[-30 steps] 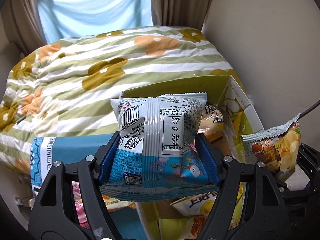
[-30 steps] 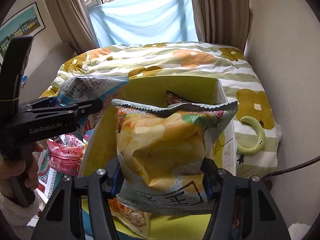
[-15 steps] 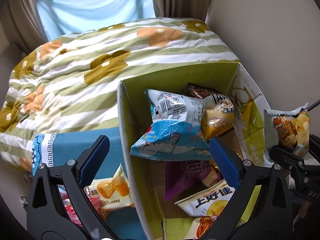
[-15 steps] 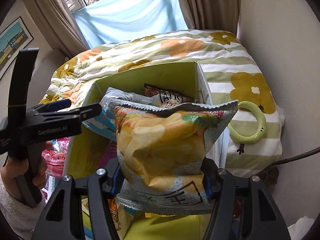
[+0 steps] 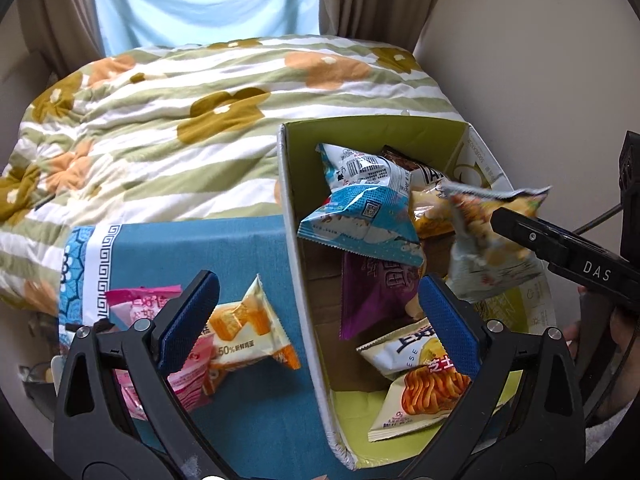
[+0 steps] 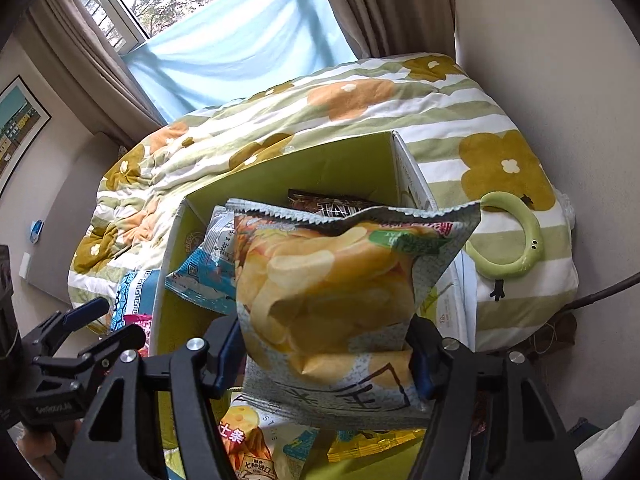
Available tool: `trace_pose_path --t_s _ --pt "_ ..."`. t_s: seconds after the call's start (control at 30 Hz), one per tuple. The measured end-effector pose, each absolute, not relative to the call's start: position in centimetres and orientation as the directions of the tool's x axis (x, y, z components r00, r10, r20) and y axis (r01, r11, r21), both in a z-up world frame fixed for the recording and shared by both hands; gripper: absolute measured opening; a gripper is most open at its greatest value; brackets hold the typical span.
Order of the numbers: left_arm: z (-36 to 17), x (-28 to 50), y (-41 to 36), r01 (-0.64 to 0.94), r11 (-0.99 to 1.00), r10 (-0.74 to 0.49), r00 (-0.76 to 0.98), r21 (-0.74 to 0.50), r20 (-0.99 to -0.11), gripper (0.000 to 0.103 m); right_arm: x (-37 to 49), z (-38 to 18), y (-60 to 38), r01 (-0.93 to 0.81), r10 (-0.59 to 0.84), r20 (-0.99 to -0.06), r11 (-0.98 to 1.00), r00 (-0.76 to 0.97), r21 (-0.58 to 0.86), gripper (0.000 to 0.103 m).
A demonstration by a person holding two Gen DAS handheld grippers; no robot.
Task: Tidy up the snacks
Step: 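Open both tools to drop the two bags into the box, then withdraw both open tools from the box toward the remaining snacks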
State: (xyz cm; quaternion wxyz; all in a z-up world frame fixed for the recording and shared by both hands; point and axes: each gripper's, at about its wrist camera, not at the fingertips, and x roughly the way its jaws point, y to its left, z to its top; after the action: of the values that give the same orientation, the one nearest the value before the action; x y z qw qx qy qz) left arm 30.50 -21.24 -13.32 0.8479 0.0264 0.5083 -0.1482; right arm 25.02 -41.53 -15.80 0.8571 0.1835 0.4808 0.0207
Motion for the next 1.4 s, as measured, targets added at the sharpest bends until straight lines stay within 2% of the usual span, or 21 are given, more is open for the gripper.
trace_pose_path --t_s 0.07,0.1,0.4,0.9,1.13,1.4 --pt "-13.3 30.3 -20.7 0.267 0.955 -0.236 0.433 -0.127 -0.87 0.099 25.0 -15.9 -41.5 0.149 0.205 -0.804 0.929 0.558 0.34 0.1" --pt "-13.3 30.1 -20.5 0.263 0.956 -0.235 0.436 -0.127 -0.869 0.099 24.9 -16.0 -41.5 0.153 0.201 -0.801 0.928 0.564 0.34 0.102" --pt "-12.4 28.5 -19.8 0.248 0.963 -0.212 0.474 -0.102 -0.855 0.099 22.4 -15.6 -40.9 0.102 0.206 -0.791 0.942 0.575 0.319 0.102" --pt "-8.9 23.4 -16.9 0.171 0.985 -0.127 0.583 -0.032 -0.802 0.099 19.2 -10.9 -39.9 0.037 0.159 -0.759 0.971 0.631 0.234 0.102" --pt "-7.2 21.1 -11.8 0.121 0.991 -0.114 0.621 -0.048 -0.776 0.099 17.6 -8.8 -37.8 0.003 0.152 -0.74 0.979 0.656 0.203 0.102" --pt "-7.0 20.2 -1.8 0.061 0.997 -0.071 0.624 -0.043 -0.778 0.099 15.6 -6.8 -33.2 0.045 0.126 -0.703 0.974 0.7 0.22 0.102"
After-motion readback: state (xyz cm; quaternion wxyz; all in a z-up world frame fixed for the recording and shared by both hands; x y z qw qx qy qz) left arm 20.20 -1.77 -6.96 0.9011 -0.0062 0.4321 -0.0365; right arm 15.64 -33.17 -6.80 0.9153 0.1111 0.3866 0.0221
